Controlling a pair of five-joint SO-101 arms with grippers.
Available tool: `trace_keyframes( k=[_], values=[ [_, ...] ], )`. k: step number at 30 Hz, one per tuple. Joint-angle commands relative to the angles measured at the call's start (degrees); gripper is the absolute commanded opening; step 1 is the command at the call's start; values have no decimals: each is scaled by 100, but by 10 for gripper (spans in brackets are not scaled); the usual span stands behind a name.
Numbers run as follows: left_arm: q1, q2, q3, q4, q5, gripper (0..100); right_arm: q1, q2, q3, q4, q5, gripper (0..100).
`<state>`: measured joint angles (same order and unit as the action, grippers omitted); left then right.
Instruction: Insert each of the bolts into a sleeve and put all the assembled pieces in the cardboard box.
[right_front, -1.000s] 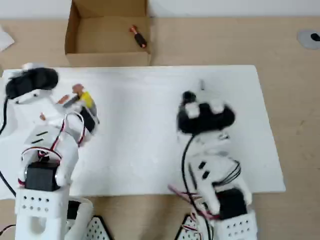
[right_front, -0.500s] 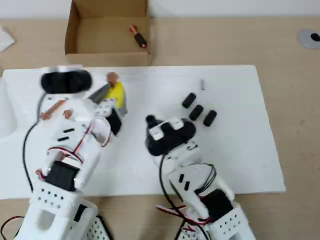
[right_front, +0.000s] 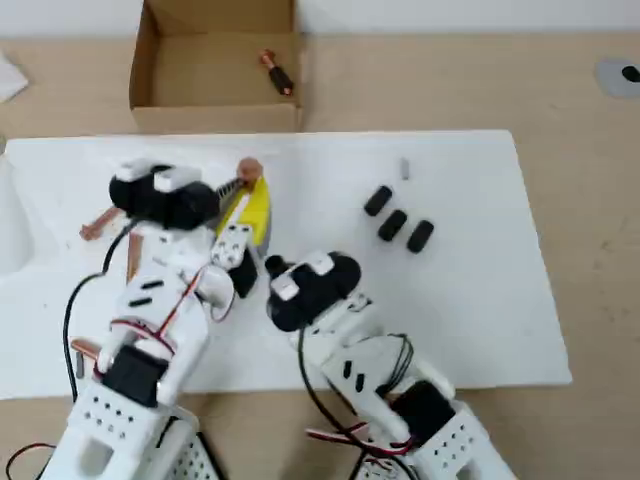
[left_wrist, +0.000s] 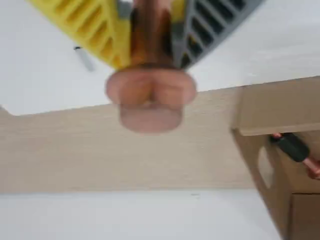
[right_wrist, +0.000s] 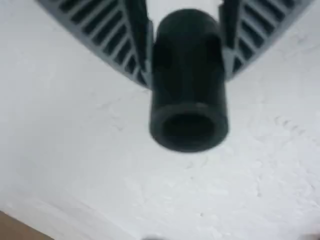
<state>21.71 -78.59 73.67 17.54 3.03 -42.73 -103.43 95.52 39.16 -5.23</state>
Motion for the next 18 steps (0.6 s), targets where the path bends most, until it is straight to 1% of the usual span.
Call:
trace_keyframes(
  k=[1, 10, 13, 16, 18],
  values=[
    [79, -593, 325, -149, -18, 3, -101, -462, -48, -141, -105, 9],
    [79, -1956, 1345, -141, -9, 3, -92, -462, -57, -141, -105, 9],
    [273, -2185, 1538, -114, -9, 3, -92, -462, -66, -141, -105, 9],
    [598, -2316, 1547, 123, -9, 3, -92, -462, -66, -141, -105, 9],
    [668, -2369, 1547, 158, -9, 3, -92, -462, -66, -141, -105, 9]
  ],
)
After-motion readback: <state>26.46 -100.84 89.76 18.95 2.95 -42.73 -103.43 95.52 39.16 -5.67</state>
